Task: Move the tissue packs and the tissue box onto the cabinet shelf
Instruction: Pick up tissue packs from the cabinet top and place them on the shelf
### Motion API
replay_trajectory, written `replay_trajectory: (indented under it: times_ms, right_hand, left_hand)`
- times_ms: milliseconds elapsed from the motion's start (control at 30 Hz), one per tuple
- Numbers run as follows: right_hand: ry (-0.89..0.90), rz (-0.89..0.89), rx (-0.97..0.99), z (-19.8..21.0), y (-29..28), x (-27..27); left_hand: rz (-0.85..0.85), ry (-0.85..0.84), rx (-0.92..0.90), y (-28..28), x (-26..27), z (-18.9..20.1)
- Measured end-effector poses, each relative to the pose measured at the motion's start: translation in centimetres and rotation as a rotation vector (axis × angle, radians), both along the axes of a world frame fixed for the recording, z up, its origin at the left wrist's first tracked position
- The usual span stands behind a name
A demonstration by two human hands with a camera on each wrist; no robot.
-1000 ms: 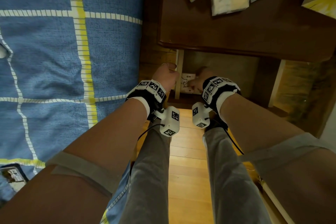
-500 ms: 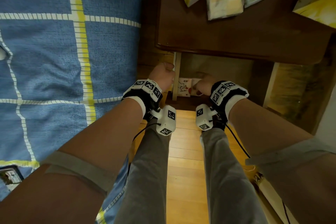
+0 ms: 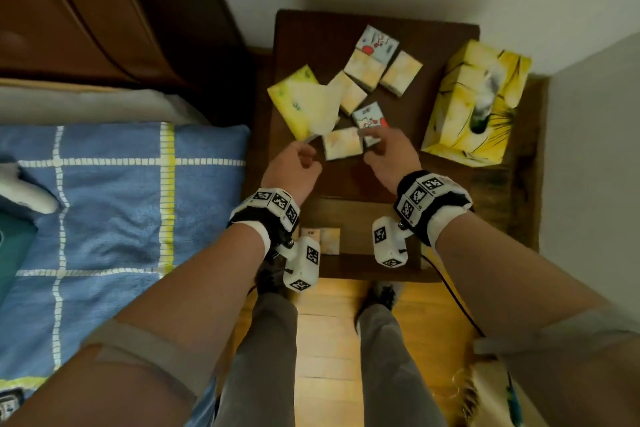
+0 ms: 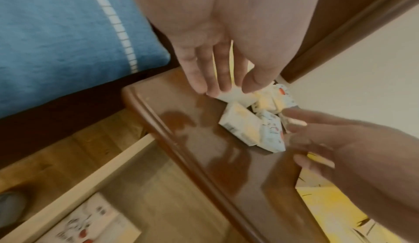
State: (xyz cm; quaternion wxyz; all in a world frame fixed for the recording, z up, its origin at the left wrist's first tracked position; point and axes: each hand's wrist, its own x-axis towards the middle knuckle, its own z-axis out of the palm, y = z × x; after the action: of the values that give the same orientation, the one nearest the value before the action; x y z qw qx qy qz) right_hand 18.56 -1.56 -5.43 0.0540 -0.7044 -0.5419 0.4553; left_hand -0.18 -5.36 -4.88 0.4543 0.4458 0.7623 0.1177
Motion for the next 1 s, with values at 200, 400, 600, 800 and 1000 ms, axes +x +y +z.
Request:
replay_trajectory:
  times_ms: [200,400,600,800,1000]
  right_hand:
    - [-0.227,0.216,-0.029,-2.2,4.3,-0.3]
    - [-0.224,0.063,-0.027,-3.4,3.9,2.0]
    - [-0.218,0.085,-0.057,-4.1,4.1,3.0]
    - [-0.220,-0.019,0.022,-4.5,3.6,2.7]
    - [-0.164,-0.161,0.010,-3.9,2.8,2.5]
  left_hand:
    - [-0.264,0.370,0.349,6.7,2.2,0.6]
    - [-0.694,0.585,0.178,12.6,5.7,-1.8]
    - [-0.741,0.706,0.118,14.3,7.9,-3.7]
    - [-0.795,0.738,0.213,14.7,7.5,-4.1]
    - [-0.543,0.476,0.285,14.1,7.8,-1.0]
